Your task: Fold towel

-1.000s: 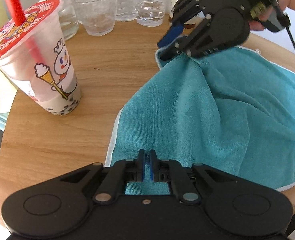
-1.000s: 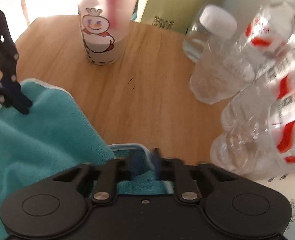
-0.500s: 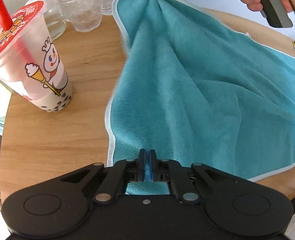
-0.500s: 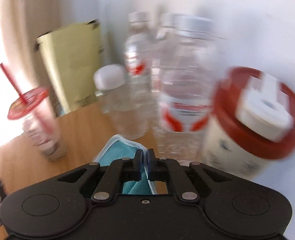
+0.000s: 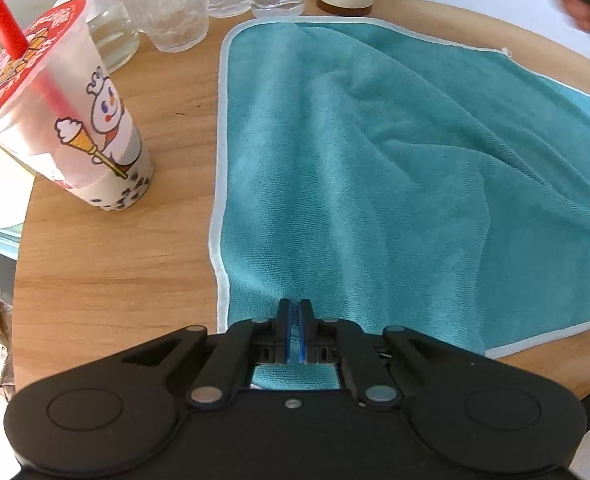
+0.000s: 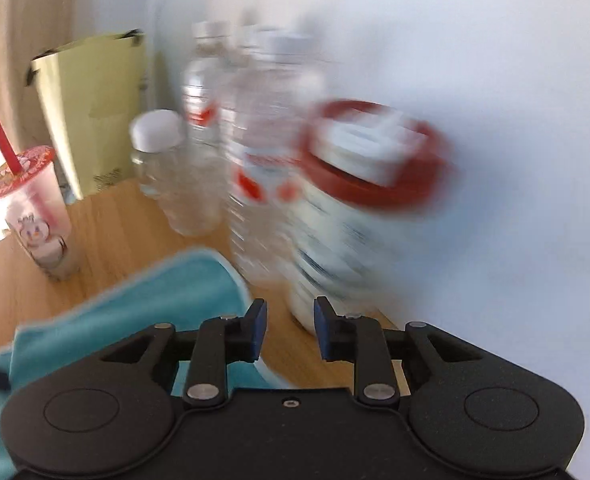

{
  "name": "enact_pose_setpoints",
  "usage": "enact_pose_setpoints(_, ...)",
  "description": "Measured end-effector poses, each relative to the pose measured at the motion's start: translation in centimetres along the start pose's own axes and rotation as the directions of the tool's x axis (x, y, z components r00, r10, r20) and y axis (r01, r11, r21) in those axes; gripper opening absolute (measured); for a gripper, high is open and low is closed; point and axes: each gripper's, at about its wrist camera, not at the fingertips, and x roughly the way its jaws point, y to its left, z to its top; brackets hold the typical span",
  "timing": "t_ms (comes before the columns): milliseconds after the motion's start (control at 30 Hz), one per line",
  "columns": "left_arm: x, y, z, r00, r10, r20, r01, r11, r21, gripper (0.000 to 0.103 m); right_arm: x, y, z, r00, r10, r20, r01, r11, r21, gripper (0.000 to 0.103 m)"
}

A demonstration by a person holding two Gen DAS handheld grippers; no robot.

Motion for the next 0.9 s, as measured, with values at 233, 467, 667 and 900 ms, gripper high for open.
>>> enact_pose_setpoints(233,-0.1,-0.1,-0.6,0.998,0.058,-0.016,-0.057,0.997,0.049,0.003,-13.1,-6.6,-18.8,0.9,-0.199,-0.387,0.349,0.862,0.368,0.03)
enact_pose_setpoints(467,-0.5,-0.5,-1.7,0.992,0.112,-0.05,-0.107,0.99,0.095,0.003,-22.1,-5.6,-32.6,0.784,-0.246,-0.57,0.573,0.641,0.511,0.031)
enact_pose_setpoints(667,-0.7,-0.3,-1.7,0.991,0.118,-0.056,-0.116,0.992,0.042,0.003,-25.7,-4.8,-37.3,0.786,-0.291,-0.546,0.614,0.474,0.631,0.053)
enact_pose_setpoints(900,-1.4,0.8,-2.1,0.994,0.092,-0.057,-0.099,0.985,-0.139,0.039,-26.8,-4.9,-39.7,0.801,-0.28,-0.53,0.599,0.355,0.718,0.053)
